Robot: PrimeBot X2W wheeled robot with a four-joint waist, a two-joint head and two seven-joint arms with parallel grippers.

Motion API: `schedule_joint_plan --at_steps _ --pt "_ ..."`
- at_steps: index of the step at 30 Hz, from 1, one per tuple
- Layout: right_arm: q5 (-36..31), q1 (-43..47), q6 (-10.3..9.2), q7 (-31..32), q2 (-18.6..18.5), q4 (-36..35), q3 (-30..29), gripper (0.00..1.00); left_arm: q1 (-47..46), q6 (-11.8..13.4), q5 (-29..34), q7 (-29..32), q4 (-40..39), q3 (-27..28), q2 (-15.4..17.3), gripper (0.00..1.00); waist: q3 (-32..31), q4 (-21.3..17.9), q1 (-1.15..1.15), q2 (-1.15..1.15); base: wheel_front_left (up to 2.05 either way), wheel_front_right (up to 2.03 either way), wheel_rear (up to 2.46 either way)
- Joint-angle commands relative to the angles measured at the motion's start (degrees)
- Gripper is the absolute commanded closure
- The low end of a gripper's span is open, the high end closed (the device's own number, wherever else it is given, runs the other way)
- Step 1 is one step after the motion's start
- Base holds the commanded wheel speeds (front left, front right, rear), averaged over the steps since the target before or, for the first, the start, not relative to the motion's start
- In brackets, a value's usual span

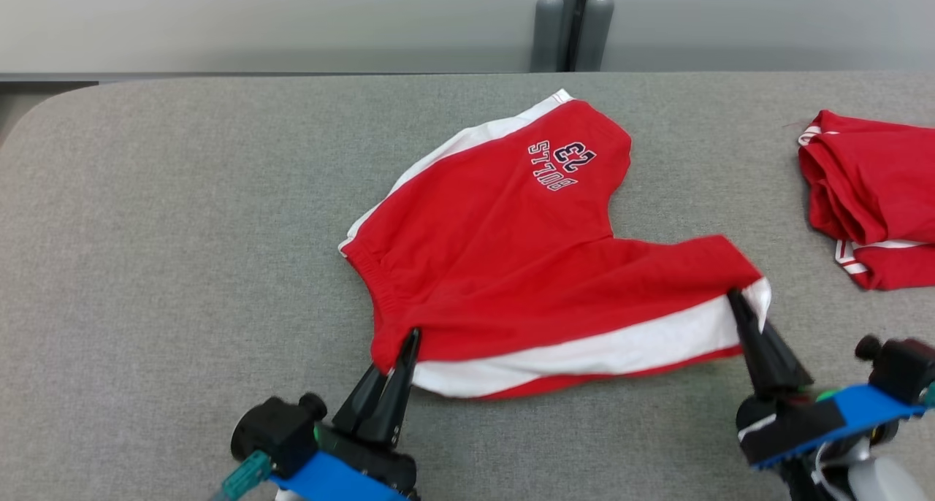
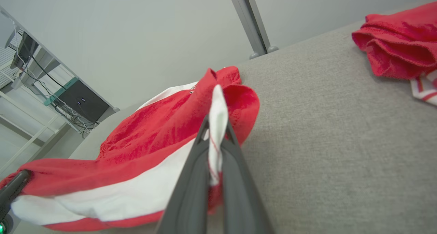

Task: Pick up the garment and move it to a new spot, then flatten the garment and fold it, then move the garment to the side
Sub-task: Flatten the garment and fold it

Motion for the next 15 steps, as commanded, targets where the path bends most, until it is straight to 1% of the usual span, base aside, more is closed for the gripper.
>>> schedule_joint_plan --at_steps 1,9,11,15 --pt "-0.28 -1.71 0.02 0.80 0.26 -0.18 -0.83 1.00 -1.69 -0.11 -0.01 -0.27 0.03 -0.05 -0.33 1.00 0.51 0.34 0.00 0.00 0.00 0.00 0.00" --pt "-1.09 -10.57 0.03 5.65 1.46 1.98 -3.32 1.00 -8.93 -0.14 -1.75 -0.27 1.65 0.09 -1.93 1.00 3.62 2.14 0.00 0.00 0.00 0.00 0.00" --pt "-1.63 -13.30 0.03 6.66 1.21 2.72 -3.30 1.00 -10.77 -0.14 -2.07 -0.27 2.34 0.22 -2.13 1.00 4.70 2.53 0.00 0.00 0.00 0.00 0.00" --pt "-2.46 -18.95 0.03 8.65 1.55 5.53 -3.79 1.00 -14.44 -0.14 -2.90 -0.27 4.13 1.34 -2.70 1.00 6.79 3.13 0.00 0.00 0.00 0.00 0.00"
